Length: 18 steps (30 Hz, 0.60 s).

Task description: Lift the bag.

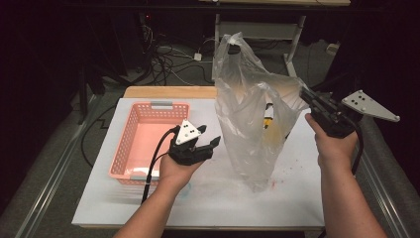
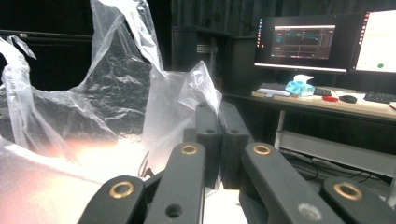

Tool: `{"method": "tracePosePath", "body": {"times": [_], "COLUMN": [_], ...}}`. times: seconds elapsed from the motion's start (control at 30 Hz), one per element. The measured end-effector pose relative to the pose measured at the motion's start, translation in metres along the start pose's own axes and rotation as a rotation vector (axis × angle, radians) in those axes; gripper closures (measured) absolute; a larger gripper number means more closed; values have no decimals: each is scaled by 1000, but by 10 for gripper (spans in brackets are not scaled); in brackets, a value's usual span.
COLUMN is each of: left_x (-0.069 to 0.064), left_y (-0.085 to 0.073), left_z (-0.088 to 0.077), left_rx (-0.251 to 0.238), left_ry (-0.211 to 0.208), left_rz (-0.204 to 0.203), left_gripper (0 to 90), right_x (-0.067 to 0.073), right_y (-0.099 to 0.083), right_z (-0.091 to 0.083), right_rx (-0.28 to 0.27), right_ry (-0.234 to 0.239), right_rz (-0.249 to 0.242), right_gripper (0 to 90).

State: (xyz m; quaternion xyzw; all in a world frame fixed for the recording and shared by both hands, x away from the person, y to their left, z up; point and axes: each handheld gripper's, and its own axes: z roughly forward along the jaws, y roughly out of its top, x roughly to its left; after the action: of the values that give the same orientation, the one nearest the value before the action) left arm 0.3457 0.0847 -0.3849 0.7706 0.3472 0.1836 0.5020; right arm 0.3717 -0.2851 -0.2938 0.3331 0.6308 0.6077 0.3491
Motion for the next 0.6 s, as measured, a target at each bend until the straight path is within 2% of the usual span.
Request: {"method": "tracePosePath", "body": {"times": [0.13, 0.2, 0.47, 0.6], "left_x": [-5, -10, -35, -48], "left_y": [-15, -23, -45, -51], "left_z": [0, 1, -2, 4], "left_rx": [17, 42, 61, 90], "left_ry": [-54, -73, -102, -170], "left_rz": [-39, -44, -16, 10], "left_gripper": [288, 227, 63, 0], "right_x": [2, 5, 15, 19], "right_y": [4, 5, 12, 16], "right_z": [-2, -4, -10, -13], "right_rx": [-2, -9, -19, -23], "right_ry": [11, 20, 46, 56], "right_rz": [-11, -12, -41, -47], "right_gripper": [889, 883, 876, 864]}}
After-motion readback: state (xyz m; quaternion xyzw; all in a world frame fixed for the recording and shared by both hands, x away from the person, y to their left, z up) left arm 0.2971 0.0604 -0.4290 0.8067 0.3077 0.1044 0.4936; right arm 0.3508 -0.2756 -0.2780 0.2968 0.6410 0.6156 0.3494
